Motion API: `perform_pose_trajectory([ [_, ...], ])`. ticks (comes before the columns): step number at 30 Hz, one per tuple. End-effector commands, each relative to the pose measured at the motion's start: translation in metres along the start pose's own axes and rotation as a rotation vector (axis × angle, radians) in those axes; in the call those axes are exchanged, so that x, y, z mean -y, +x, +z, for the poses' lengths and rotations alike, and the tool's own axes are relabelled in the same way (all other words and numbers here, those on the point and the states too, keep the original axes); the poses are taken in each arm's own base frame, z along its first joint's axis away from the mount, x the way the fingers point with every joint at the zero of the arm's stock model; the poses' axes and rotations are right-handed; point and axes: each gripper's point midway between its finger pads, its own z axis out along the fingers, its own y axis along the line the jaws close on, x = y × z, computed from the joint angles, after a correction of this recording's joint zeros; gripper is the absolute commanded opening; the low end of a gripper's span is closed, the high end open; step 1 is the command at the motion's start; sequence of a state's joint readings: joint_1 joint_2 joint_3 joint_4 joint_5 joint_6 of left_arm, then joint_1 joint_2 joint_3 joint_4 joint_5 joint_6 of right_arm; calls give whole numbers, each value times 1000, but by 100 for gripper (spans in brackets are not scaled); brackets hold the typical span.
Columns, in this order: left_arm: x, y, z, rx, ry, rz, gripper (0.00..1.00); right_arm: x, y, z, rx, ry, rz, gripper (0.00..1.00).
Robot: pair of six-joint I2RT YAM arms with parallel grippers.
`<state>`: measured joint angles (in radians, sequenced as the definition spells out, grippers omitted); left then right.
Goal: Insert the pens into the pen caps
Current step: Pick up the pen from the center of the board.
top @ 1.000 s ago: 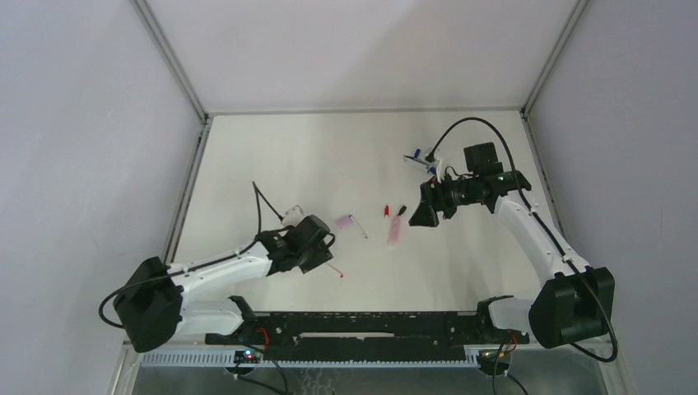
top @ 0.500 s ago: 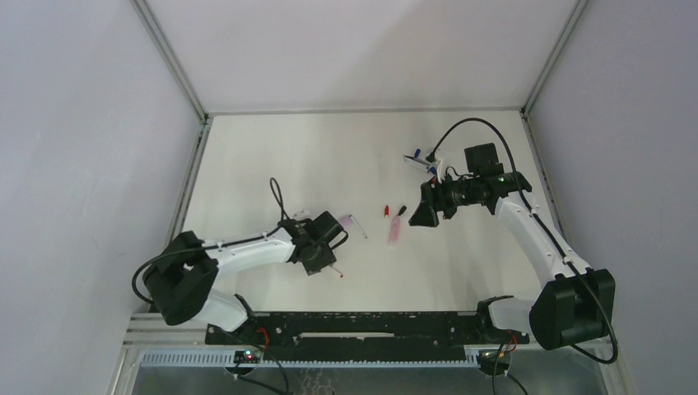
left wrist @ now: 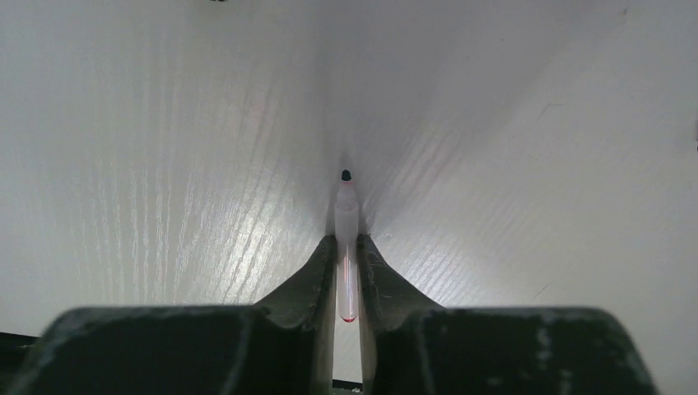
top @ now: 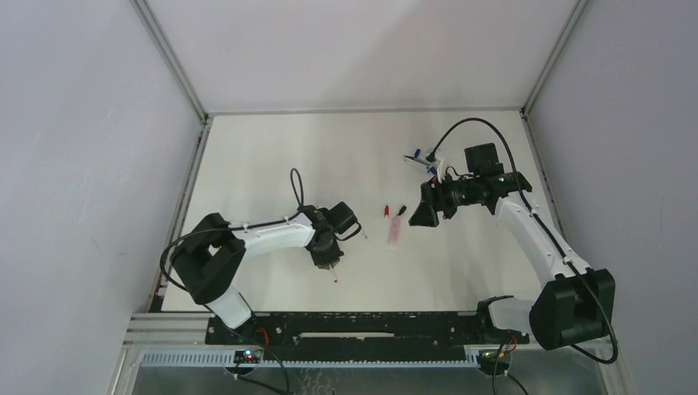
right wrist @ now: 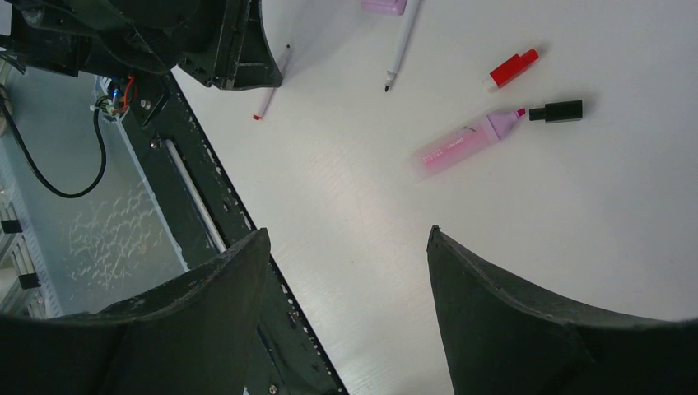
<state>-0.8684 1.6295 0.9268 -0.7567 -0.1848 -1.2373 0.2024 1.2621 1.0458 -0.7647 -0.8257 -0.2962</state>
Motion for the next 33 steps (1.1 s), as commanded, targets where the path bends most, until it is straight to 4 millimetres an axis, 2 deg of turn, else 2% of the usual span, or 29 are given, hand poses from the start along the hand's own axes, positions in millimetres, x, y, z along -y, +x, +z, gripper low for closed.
perform_pose_trajectory([
  [1, 0, 12, 12, -67, -25, 54, 12, -4, -9, -5, 43, -8, -26, 78],
  [4, 1, 9, 12, -55, -23, 72, 6, -4, -9, -6, 48, -6, -24, 78],
  [8, 2, -7, 0, 26, 4, 92, 0, -8, -10, -8, 52, -17, -28, 77],
  [11, 8, -27, -20, 135, 67, 107, 0, -14, -9, -9, 51, -41, -34, 77],
  [15, 22, -54, -59, 289, 228, 128, 0, -30, -9, -14, 36, -105, -90, 77],
  [21, 59, -85, -147, 536, 642, 162, 0, -68, -34, -36, 143, -192, -355, 77],
  [24, 73, -97, -203, 684, 853, 188, 0, -92, -53, -47, 241, -232, -485, 76],
  [25, 77, -103, -228, 748, 935, 184, 0, -102, -61, -50, 274, -248, -515, 77],
  [29, 79, -114, -301, 934, 1137, 199, 0, -139, -95, -54, 338, -299, -506, 75],
  [33, 79, -116, -351, 1034, 1260, 232, 0, -163, -120, -52, 399, -295, -455, 75],
])
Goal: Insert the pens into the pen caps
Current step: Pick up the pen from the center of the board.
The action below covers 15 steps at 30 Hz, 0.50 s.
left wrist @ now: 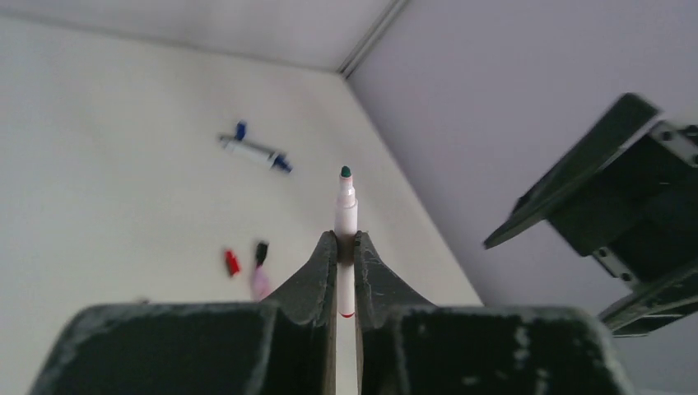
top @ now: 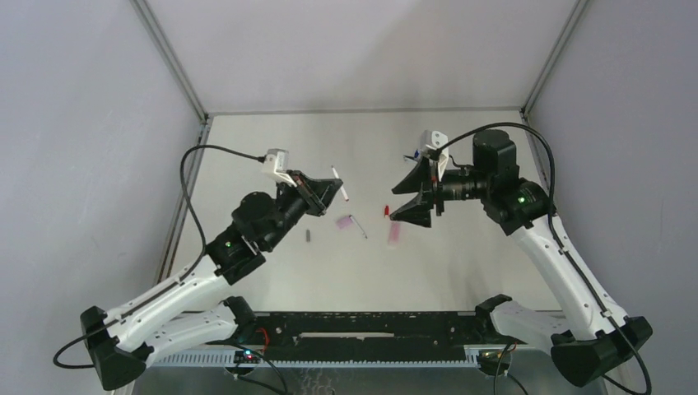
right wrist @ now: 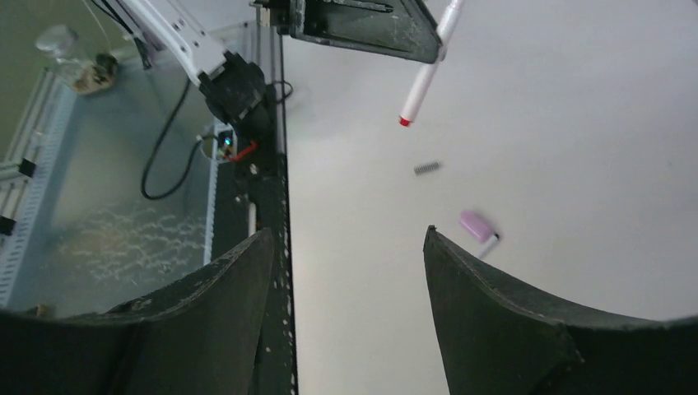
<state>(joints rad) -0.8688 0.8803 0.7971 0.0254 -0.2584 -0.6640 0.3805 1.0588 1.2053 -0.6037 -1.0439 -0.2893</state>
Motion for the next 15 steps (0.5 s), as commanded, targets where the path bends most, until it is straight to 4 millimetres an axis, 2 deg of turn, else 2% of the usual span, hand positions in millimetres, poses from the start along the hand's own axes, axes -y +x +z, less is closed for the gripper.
perform_pose_trajectory([
  [1, 57, -58, -9, 185, 230, 74, 0, -7, -49, 16, 117, 22, 27, 75],
  [6, 88, -71, -16, 226, 375, 66, 0, -6, -55, 24, 151, 36, 150, 75],
  [15, 124, -65, -7, 193, 535, 1, 0, 15, -61, 35, 200, 109, 172, 73],
])
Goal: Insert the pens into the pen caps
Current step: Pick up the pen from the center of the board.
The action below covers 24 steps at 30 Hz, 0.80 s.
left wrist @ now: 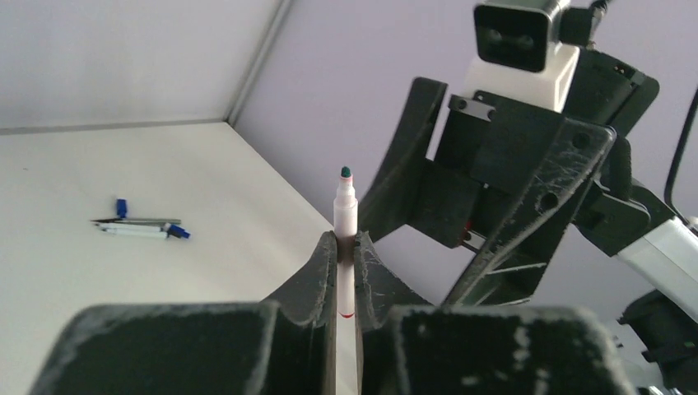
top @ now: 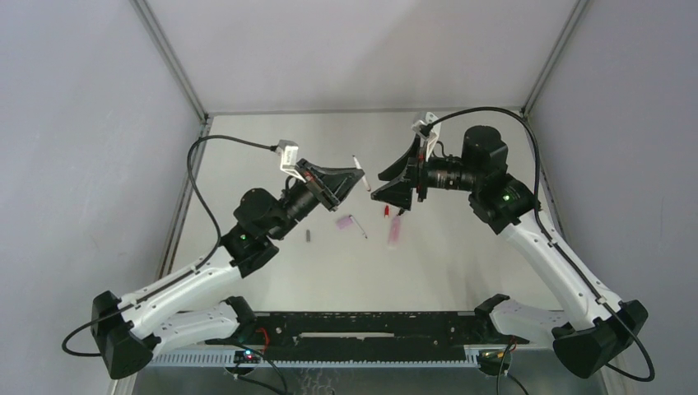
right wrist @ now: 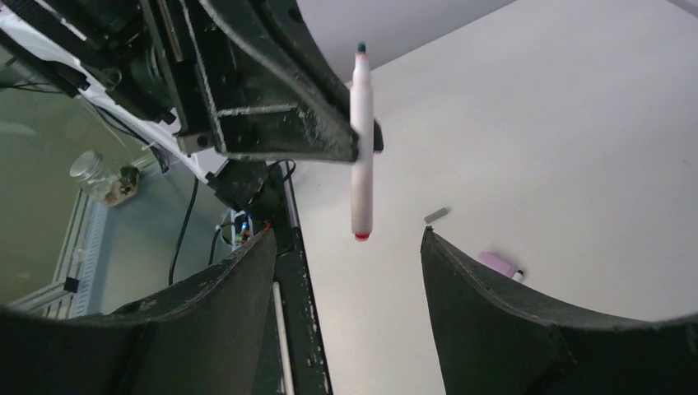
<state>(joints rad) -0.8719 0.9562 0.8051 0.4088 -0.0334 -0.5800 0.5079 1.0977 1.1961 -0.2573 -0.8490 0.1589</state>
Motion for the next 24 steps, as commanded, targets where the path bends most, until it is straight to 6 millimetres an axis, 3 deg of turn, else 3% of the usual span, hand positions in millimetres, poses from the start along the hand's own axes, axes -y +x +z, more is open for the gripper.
perform_pose_trajectory([
  [1, 48, -33, 8, 79, 172, -36, 0, 5, -16, 6, 64, 34, -13, 72],
  [6, 55, -32, 10, 82, 195, -52, 0, 0, -13, 10, 72, 11, -8, 65],
  [14, 62, -30, 9, 84, 211, -77, 0, -7, -14, 10, 83, -15, -2, 41],
  [21, 65, -26, 10, 81, 214, -96, 0, -18, -19, 10, 98, -61, 4, 39],
  [24, 66, -26, 10, 83, 218, -107, 0, -24, -20, 10, 102, -89, -4, 18],
])
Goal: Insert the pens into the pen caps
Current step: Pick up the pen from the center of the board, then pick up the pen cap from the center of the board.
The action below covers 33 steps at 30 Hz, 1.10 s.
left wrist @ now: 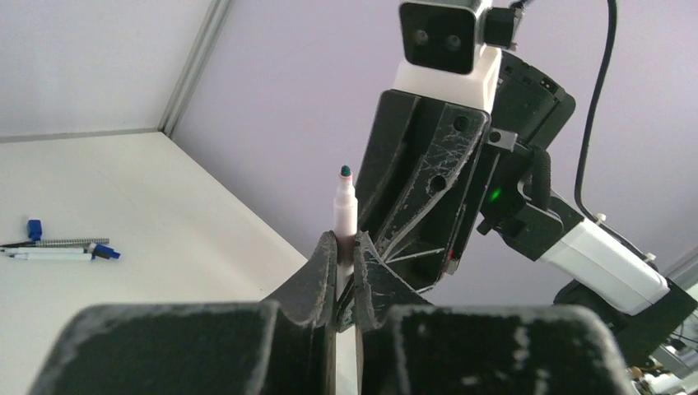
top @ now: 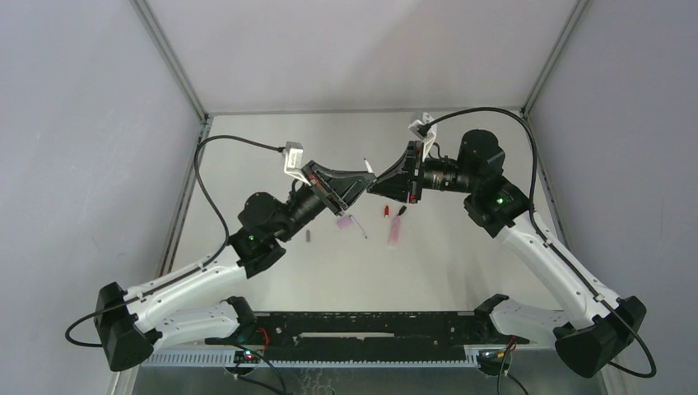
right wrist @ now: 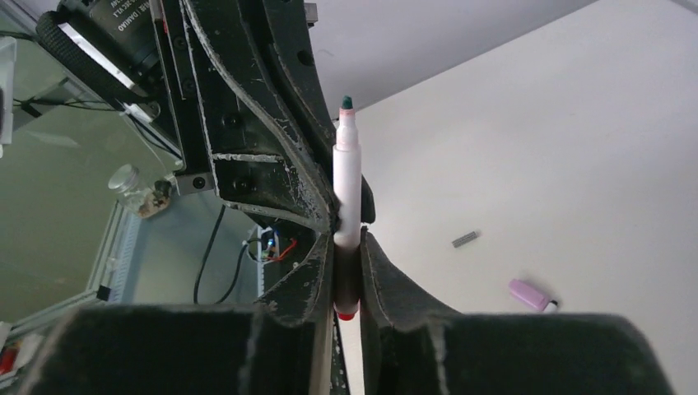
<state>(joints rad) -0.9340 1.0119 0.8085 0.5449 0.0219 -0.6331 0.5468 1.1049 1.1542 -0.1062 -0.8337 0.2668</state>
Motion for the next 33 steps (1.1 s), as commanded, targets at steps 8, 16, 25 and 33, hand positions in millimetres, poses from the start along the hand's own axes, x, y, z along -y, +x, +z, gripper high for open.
perform_pose_trajectory([
  [8, 21, -38, -3, 125, 32, -47, 39, -26, -8, -9, 23, -128, -83, 0],
  [16, -26, -34, -38, 122, -204, 24, 85, 9, 25, -37, -33, -42, -93, 0],
  [25, -115, 30, -62, -168, -523, 18, 87, 67, 84, -86, -168, 160, -12, 0],
  [33, -178, 108, -50, -473, -702, -54, 68, 95, 124, -118, -261, 294, 110, 0],
])
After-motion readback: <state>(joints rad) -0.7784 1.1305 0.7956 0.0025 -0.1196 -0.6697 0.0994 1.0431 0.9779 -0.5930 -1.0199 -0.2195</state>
